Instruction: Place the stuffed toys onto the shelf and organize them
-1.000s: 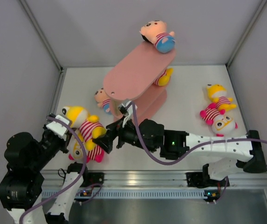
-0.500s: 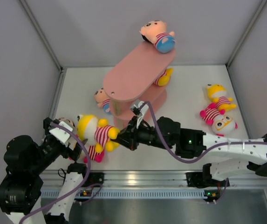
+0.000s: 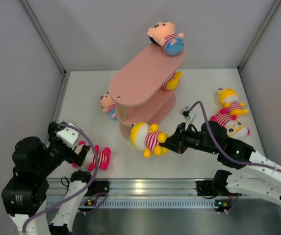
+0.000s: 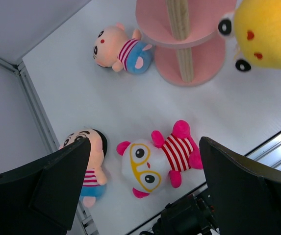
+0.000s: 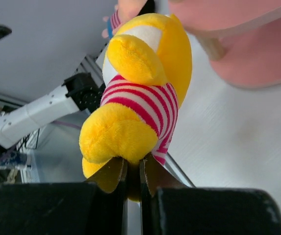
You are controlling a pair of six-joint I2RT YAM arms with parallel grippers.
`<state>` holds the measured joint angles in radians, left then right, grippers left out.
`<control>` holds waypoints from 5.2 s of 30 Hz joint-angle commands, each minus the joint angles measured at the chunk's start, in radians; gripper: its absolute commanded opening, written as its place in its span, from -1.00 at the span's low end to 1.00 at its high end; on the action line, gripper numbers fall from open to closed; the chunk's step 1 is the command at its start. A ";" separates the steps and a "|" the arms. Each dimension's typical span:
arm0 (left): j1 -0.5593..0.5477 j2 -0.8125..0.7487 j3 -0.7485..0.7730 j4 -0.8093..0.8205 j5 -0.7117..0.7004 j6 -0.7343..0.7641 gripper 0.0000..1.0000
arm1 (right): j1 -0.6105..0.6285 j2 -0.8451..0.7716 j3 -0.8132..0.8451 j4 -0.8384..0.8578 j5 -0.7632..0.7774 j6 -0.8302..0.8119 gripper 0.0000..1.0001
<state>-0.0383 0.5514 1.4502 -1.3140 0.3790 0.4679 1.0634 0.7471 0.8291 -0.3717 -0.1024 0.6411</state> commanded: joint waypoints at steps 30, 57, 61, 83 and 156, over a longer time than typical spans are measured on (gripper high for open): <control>-0.002 -0.013 -0.079 0.002 -0.049 0.014 0.97 | -0.464 0.578 0.027 0.798 -0.240 0.325 -0.94; 0.000 1.013 0.022 0.610 -0.264 -0.219 0.96 | -0.467 0.166 -0.016 0.375 -0.007 0.120 0.62; 0.003 1.197 0.143 0.633 -0.232 -0.192 0.97 | -0.465 0.109 -0.005 0.312 0.018 0.071 0.63; -0.040 1.112 0.029 0.651 -0.532 -0.250 -1.00 | -0.467 0.035 0.117 0.117 0.075 -0.055 0.63; 0.006 0.232 0.164 0.372 -0.184 -0.316 0.92 | -0.493 0.733 0.937 -0.127 -0.586 -0.107 -0.99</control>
<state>-0.0311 0.7998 1.6218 -0.9588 0.2108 0.1375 0.6094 1.4811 1.7168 -0.4782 -0.6212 0.5507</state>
